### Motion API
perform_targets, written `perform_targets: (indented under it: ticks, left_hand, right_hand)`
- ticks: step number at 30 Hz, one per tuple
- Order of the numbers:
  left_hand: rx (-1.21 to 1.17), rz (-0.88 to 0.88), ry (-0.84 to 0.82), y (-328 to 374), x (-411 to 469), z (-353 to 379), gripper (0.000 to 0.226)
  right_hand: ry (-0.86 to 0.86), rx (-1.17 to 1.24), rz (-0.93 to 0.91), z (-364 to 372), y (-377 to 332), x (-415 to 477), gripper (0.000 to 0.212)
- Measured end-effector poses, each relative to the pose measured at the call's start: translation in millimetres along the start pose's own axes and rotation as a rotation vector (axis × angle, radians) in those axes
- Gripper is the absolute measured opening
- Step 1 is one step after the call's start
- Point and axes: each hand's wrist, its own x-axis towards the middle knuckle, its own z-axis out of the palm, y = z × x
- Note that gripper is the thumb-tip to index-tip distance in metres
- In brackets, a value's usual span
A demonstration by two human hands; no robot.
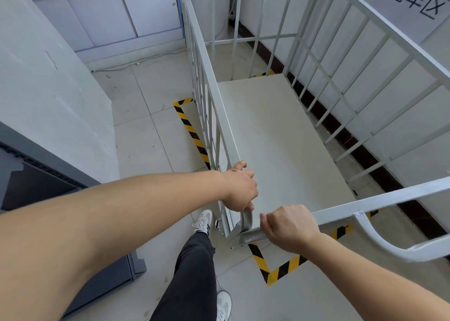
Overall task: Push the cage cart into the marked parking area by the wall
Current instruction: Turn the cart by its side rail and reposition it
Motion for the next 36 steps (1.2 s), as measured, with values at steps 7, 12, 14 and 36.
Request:
perform_targets:
  ticks: [7, 12, 14, 36]
  left_hand:
    - [0.024, -0.007, 0.028, 1.2, -5.8, -1.5, 0.042]
    - [0.035, -0.021, 0.030, 5.5, -4.0, -0.3, 0.042]
    - [0.044, -0.019, 0.024, 4.7, -3.9, -1.3, 0.042]
    - [0.026, 0.036, 0.076, -1.1, -2.4, 3.2, 0.043]
  right_hand:
    - [0.035, 0.043, 0.011, 2.2, 0.2, 0.2, 0.060]
    - [0.039, 0.031, -0.010, 4.6, 1.9, -2.0, 0.058]
    - [0.051, 0.017, -0.018, 5.2, 2.9, -1.6, 0.060]
    - [0.115, 0.042, -0.026, 12.5, 5.3, -1.8, 0.070]
